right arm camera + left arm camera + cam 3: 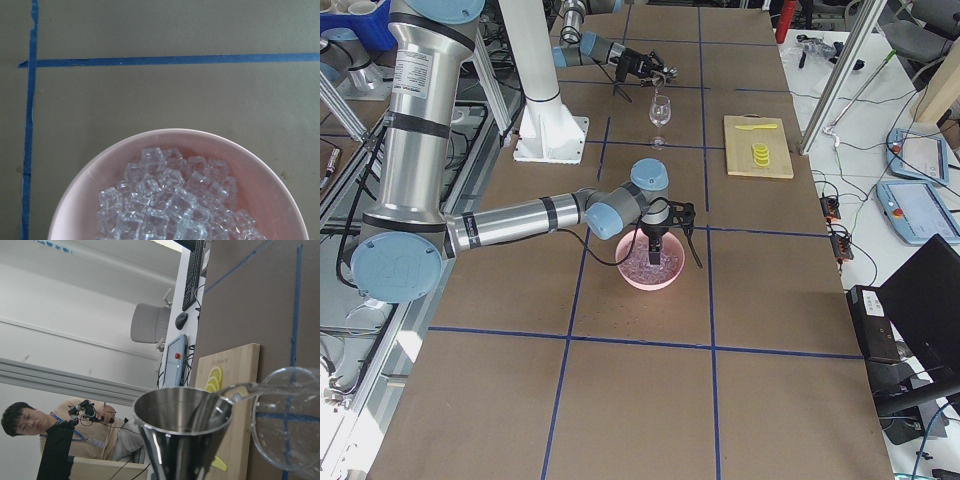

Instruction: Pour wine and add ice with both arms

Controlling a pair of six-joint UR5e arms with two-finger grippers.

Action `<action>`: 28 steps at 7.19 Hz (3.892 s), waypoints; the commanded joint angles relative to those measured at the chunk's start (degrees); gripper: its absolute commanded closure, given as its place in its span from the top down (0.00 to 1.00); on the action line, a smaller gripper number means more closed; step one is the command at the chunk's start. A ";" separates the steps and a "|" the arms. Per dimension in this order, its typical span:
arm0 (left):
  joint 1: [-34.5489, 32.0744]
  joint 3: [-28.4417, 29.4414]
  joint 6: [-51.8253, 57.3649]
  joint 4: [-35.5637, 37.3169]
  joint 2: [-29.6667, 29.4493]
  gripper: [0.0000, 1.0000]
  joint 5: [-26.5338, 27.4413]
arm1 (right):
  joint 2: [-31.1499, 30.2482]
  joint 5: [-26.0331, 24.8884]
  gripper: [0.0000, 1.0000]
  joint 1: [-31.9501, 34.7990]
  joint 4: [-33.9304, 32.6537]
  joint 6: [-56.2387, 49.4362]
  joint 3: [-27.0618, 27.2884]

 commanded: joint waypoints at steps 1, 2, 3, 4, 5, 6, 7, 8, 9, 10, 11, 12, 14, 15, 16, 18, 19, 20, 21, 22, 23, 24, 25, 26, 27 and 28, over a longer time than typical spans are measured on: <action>-0.09 0.14 4.02 0.00 0.01 0.00 1.52 | -0.01 -0.01 1.00 -0.08 0.20 0.19 0.00; -0.17 -0.21 7.00 0.00 0.01 0.00 1.61 | -0.01 -0.01 1.00 -0.16 0.20 0.19 0.00; -0.26 -0.21 11.12 0.00 0.01 0.00 2.75 | -0.01 -0.01 1.00 -0.16 0.20 0.19 0.00; -0.09 -0.13 12.90 0.00 -0.08 0.00 3.28 | -0.01 -0.01 1.00 -0.16 0.20 0.19 0.00; 0.00 0.22 12.92 0.00 -0.08 0.00 3.28 | -0.01 -0.01 1.00 -0.16 0.37 0.19 0.00; 0.00 0.23 12.92 -0.09 -0.08 0.00 3.28 | -0.01 -0.01 1.00 -0.16 0.46 0.19 0.00; 0.00 0.14 12.66 -0.61 -0.08 0.00 3.28 | -0.01 -0.01 1.00 -0.16 0.46 0.28 0.00; -0.09 -0.21 12.13 -1.05 -0.08 0.00 3.28 | -0.01 -0.01 1.00 -0.16 0.46 0.19 0.00; -0.35 -0.47 11.17 -1.40 0.01 0.00 3.28 | 0.08 -0.01 1.00 -0.16 0.46 0.19 -0.09; -0.53 -0.48 9.94 -1.84 0.01 0.00 3.72 | 0.08 -0.01 1.00 -0.16 0.46 0.19 -0.18; -0.61 -0.39 7.58 -1.93 0.27 0.00 5.55 | 0.17 -0.01 1.00 -0.16 0.46 0.19 -0.18; -0.70 -0.56 6.25 -2.02 0.62 0.00 6.00 | 0.17 -0.01 1.00 -0.16 0.46 0.28 -0.18; -0.79 -0.65 0.64 -4.83 2.02 0.00 6.01 | 0.87 -0.01 1.00 -0.16 0.46 0.28 -0.27; -0.79 -0.65 -2.17 -6.14 3.95 0.00 5.92 | 0.87 -0.01 1.00 -0.16 0.46 0.28 -0.27; -0.97 -0.65 -3.77 -8.24 5.97 0.00 5.83 | 0.87 -0.01 1.00 -0.16 0.46 0.28 -0.27; -1.32 -0.74 -3.87 -11.15 8.44 0.00 5.66 | 0.78 -2.72 1.00 -0.69 0.98 1.93 -0.70; -1.41 -0.83 -3.87 -12.38 9.93 0.00 5.66 | 0.26 -3.34 1.00 -1.47 4.56 3.43 -2.10; -1.41 -1.18 -3.78 -15.53 12.73 0.00 5.66 | 0.17 -3.61 1.00 -2.53 9.29 5.44 -4.72; -1.41 -1.27 -3.78 -18.25 14.50 0.00 5.66 | -0.01 -4.14 1.00 -4.02 13.17 8.16 -6.32; -1.41 -1.27 -3.78 -18.63 15.03 0.00 5.57 | -0.62 -4.23 1.00 -4.64 13.99 9.32 -6.33; -1.41 -1.35 -3.78 -18.72 15.48 0.00 5.57 | -1.32 -4.40 0.97 -5.08 14.00 9.24 -6.33; -1.41 -1.36 -3.78 -18.72 15.83 0.00 5.57 | -1.93 -4.58 0.97 -5.70 14.00 9.33 -6.42; -1.41 -1.44 -3.78 -18.72 16.53 0.00 5.57 | -2.29 -4.49 0.97 -5.79 13.91 9.42 -6.33; -1.41 -1.70 -3.78 -18.72 16.71 0.00 5.57 | -3.08 -4.41 0.96 -5.79 13.91 9.51 -5.90; -1.41 -1.79 -3.78 -18.72 17.06 0.00 5.57 | -3.08 -4.23 0.87 -5.79 13.91 9.85 -5.72; -1.41 -1.88 -3.78 -18.98 17.67 0.00 5.57 | -3.17 -4.14 0.59 -5.79 13.91 9.94 -5.80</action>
